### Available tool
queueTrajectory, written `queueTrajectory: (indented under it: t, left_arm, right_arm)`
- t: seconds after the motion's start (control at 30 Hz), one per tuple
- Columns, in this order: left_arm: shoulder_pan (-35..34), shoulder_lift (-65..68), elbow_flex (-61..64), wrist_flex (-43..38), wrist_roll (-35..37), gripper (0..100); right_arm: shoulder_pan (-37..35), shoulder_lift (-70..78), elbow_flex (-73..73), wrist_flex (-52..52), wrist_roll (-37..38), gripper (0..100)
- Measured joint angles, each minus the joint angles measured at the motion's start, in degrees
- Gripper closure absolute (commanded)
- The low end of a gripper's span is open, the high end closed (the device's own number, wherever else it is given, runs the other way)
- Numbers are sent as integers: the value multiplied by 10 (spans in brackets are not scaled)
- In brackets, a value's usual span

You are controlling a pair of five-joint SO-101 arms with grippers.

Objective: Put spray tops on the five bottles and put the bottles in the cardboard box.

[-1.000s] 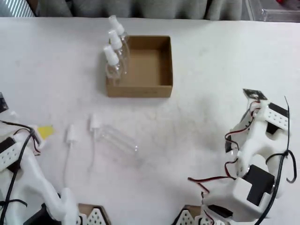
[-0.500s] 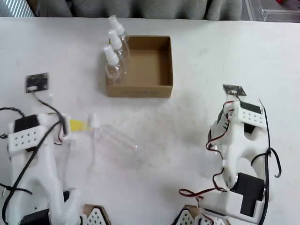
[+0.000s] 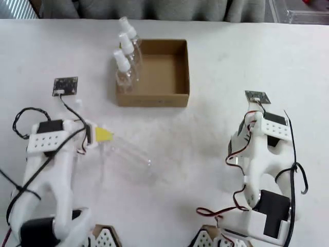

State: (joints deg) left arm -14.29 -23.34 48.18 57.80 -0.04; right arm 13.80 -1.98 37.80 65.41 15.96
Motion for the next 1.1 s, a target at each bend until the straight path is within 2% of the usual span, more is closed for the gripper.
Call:
queueTrajectory:
  t: [0.07,0.3,0.67,0.93,1.1]
  left_arm:
    - [1,37,-25,-1,0,643]
    - [23,149,-100,-8,1,824]
    - [58,295,-180,-9,1,804]
    - [58,303,-183,-8,1,803]
    - [58,309,-183,-8,1,715]
  right_arm:
    - [0,0,2,0,0,981]
    - [0,0,2,0,0,981]
    - [0,0,8,-6,0,981]
    - [0,0,8,-8,11,981]
    - [0,0,8,-9,11,981]
